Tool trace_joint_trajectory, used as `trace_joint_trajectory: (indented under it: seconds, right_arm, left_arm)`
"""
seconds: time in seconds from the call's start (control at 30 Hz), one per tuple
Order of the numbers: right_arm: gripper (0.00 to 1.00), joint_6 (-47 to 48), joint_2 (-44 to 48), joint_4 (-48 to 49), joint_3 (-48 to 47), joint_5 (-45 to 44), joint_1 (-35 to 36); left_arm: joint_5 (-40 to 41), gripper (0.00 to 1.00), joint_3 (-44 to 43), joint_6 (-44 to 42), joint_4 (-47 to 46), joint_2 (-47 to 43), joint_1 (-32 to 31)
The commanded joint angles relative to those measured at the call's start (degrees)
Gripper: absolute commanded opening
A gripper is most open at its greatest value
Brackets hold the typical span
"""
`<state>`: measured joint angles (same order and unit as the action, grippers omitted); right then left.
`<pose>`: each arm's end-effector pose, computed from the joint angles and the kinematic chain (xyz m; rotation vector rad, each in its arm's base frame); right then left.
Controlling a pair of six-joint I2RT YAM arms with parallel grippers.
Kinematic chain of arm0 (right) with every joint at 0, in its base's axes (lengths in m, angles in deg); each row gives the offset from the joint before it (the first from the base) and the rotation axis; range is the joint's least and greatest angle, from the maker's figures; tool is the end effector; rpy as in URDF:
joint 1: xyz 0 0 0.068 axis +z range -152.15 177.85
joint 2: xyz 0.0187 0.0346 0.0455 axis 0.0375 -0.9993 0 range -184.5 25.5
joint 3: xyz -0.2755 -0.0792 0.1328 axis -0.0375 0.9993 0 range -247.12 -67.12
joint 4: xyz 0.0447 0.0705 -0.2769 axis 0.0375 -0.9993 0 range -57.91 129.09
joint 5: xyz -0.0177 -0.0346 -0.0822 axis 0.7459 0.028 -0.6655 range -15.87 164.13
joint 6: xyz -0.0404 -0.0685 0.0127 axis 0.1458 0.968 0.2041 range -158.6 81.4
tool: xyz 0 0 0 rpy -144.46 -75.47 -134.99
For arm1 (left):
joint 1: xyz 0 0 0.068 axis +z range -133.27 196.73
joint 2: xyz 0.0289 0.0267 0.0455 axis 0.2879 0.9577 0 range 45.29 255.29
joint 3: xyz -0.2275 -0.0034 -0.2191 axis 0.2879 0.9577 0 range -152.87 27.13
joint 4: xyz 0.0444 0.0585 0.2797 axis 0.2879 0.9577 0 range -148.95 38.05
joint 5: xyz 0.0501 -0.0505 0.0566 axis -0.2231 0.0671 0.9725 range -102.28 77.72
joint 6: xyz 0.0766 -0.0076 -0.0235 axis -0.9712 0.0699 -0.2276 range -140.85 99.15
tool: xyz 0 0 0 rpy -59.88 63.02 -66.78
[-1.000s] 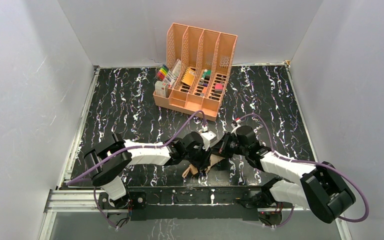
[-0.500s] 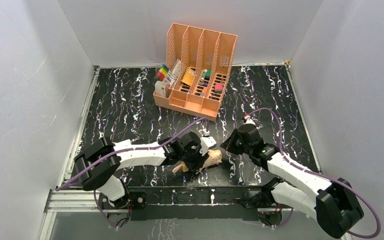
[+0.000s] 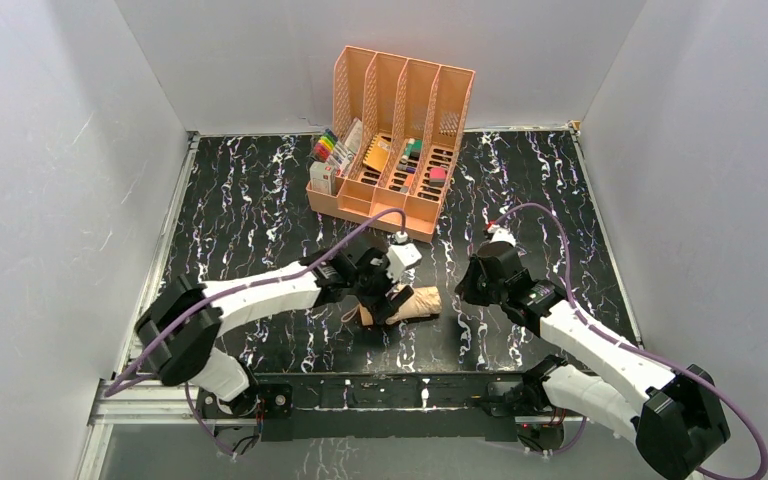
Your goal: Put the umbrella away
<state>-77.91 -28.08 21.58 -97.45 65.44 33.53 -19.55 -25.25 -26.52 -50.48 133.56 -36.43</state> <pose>0.1856 0.1203 0.2151 0.1544 2.3205 0.5080 0.2150 -0.3017 0.2094 1.2372 2.0634 -0.5475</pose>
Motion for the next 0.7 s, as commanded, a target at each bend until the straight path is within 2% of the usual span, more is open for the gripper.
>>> trace_joint_trajectory:
  seconds: [0.0, 0.1, 0.17, 0.23, 0.3, 0.43, 0.53, 0.67]
  right_arm:
    - [0.10, 4.53, 0.01, -1.38, -2.07, -0.69, -0.13]
    - [0.13, 7.04, -2.05, -1.51, -3.37, 0.15, -0.20]
    - [0.13, 8.38, -3.70, -1.95, -4.45, 0.13, -0.25]
    - [0.13, 9.26, -5.43, -2.20, -5.55, -0.13, -0.18]
    - [0.14, 10.42, -7.84, -1.93, -6.60, 0.51, -0.35]
    - [0.16, 13.25, -12.84, -1.95, -9.68, 3.89, -0.28]
    - [0.16, 15.11, -16.77, -2.44, -11.79, 5.70, -0.33]
    - [0.15, 17.73, -22.23, -4.08, -14.71, 7.68, -0.26]
  left_arm:
    - [3.78, 0.87, 2.06, 3.69, 3.56, -12.66, 0.60]
    - [6.38, 0.86, 5.10, 9.17, 4.61, -20.25, 1.03]
    - [10.86, 0.86, 7.37, 13.50, 5.23, -24.56, 1.21]
    - [15.26, 0.81, 9.52, 19.10, 6.07, -27.32, 1.48]
    - [18.34, 0.71, 11.00, 25.01, 7.68, -27.97, 1.57]
    - [20.02, 0.42, 13.68, 35.06, 9.10, -26.04, 1.58]
    - [21.74, 0.29, 15.32, 39.03, 8.70, -24.58, 1.61]
    - [23.05, 0.04, 16.05, 40.19, 8.55, -21.36, 1.57]
